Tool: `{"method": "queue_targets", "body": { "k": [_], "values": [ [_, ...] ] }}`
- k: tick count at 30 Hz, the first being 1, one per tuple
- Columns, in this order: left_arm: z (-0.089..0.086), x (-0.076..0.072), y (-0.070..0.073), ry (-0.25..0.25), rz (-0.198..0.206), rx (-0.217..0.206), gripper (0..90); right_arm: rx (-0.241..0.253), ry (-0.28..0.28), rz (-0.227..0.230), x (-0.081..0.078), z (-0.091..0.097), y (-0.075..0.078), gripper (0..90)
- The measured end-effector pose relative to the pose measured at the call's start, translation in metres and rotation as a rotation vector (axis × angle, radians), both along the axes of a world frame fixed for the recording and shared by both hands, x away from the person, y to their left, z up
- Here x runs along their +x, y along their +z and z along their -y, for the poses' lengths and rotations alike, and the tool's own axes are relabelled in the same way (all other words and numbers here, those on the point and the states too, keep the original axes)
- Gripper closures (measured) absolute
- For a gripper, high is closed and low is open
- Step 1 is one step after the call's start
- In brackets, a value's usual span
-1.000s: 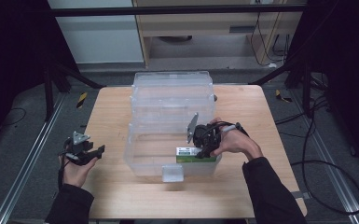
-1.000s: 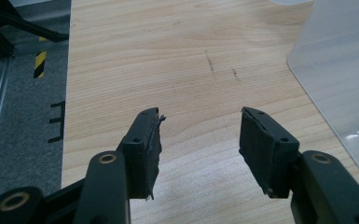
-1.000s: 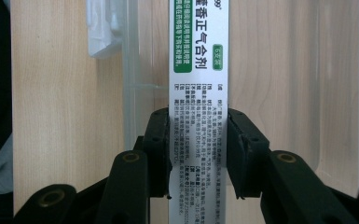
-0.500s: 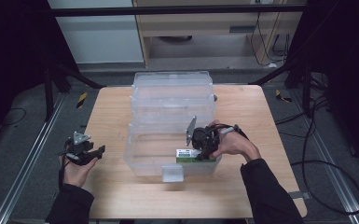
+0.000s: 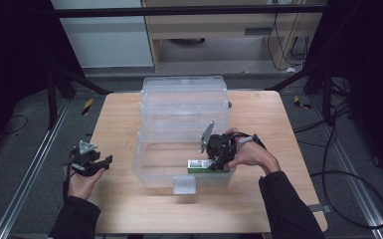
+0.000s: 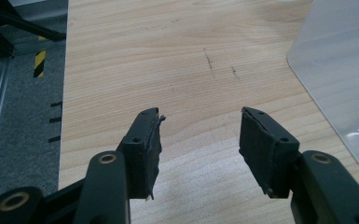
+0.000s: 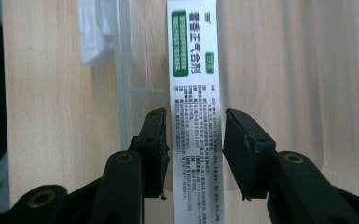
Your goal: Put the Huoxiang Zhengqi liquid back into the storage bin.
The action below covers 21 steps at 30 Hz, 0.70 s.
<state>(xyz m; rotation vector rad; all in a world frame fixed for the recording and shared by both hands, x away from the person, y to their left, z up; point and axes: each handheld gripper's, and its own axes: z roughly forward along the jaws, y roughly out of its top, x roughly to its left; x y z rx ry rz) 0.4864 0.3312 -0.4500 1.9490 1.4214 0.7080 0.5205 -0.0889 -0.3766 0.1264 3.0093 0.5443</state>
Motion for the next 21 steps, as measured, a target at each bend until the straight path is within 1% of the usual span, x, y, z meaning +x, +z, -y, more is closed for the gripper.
{"method": "queue_targets", "body": {
  "k": [1,3,5,11,12,17,21],
  "values": [
    [0.0,0.0,0.0,-0.001,-0.001,-0.001,47.6,0.006,-0.001,0.004,0.0,0.001,0.002,59.1],
    [0.001,0.0,0.0,-0.001,-0.002,0.001,47.6,0.028,-0.029,-0.001,-0.001,0.003,0.007,58.6],
    [0.001,0.0,-0.001,-0.003,-0.004,0.003,47.6,0.046,-0.037,0.013,-0.002,0.006,0.01,58.5],
    [0.002,0.0,-0.001,-0.006,-0.004,0.001,47.6,0.088,-0.087,0.025,-0.003,0.014,0.019,57.4],
    [0.002,0.0,-0.001,-0.006,-0.004,0.001,47.6,0.096,-0.085,0.029,-0.003,0.015,0.02,57.1],
    [0.002,0.0,-0.001,-0.007,-0.004,0.0,47.6,0.139,-0.112,0.032,-0.006,0.019,0.027,55.5],
    [0.003,0.0,-0.001,-0.01,-0.002,-0.001,47.6,0.153,-0.103,0.037,-0.012,0.017,0.031,56.1]
  ]
}}
